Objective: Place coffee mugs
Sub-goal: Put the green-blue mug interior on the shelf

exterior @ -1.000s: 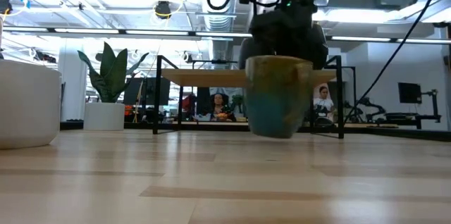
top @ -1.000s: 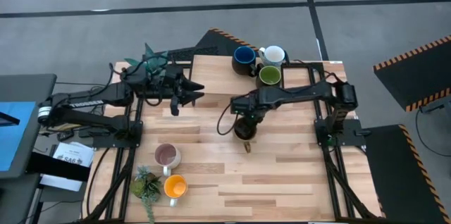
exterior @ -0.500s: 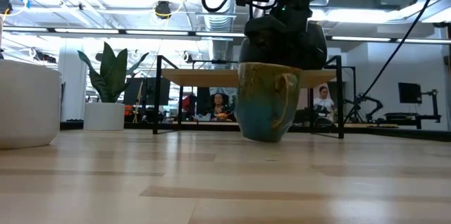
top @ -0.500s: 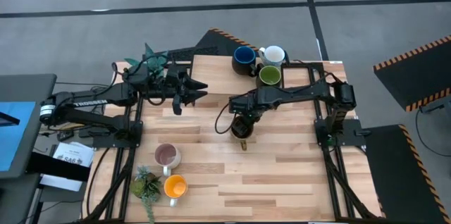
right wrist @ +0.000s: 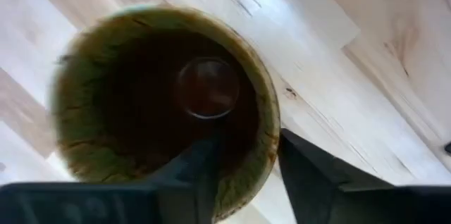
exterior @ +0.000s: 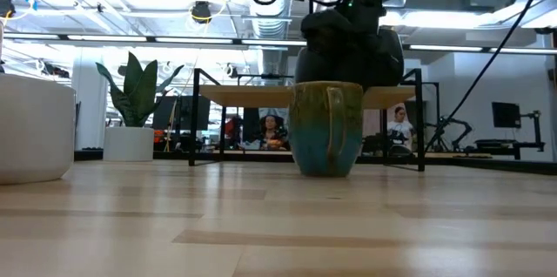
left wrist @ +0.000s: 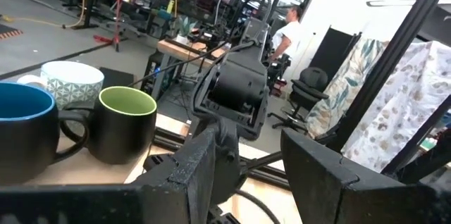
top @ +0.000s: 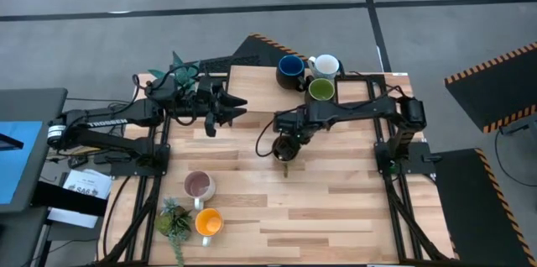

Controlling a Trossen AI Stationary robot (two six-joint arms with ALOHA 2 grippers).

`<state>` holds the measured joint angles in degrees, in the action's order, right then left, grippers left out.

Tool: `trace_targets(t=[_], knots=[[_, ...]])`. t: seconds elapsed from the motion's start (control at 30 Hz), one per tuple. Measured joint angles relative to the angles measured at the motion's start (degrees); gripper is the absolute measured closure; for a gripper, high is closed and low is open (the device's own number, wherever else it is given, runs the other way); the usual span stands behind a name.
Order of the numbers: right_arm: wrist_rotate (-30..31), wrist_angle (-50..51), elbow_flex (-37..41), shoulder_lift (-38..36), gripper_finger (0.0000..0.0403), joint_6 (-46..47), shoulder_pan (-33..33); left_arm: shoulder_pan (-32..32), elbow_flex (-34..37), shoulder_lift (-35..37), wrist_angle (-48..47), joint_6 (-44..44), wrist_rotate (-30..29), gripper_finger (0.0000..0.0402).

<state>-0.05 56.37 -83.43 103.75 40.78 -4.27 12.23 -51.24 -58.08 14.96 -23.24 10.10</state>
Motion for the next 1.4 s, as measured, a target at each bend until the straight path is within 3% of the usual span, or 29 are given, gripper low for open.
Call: trace_targets(t=[0.2, 0.5, 0.73, 0.93, 1.1, 1.4], knots=[[-0.02, 0.0, 0.0, -3.21, 0.0186, 0.34, -0.37, 0.0, 0.0, 0.0, -0.02, 0.32, 0.01, 0.0255], [0.59, 3.33, 0.02, -16.35, 0.0178, -1.61, 1.99, -0.69, 0.02, -2.09, -2.93, 0.51, 0.06, 0.0255], [11.7, 9.53, 0.02, -27.27, 0.0178, 3.03, 6.92, -4.79, 0.0, -9.47, -3.32, 0.52, 0.02, 0.0255], [20.81, 16.05, 0.02, -32.29, 0.0178, 11.24, 8.99, -7.64, -0.28, -18.04, -4.81, -6.32, -5.92, 0.0255], [22.82, 19.24, 0.04, -33.26, 0.0178, 13.32, 9.93, -8.27, -6.1, -26.22, -10.37, -11.12, -9.31, 0.0255], [24.17, 20.17, 1.37, -33.18, 0.0178, 13.31, 9.84, -8.48, -25.28, -40.29, -36.03, -10.94, -16.92, 0.0255]])
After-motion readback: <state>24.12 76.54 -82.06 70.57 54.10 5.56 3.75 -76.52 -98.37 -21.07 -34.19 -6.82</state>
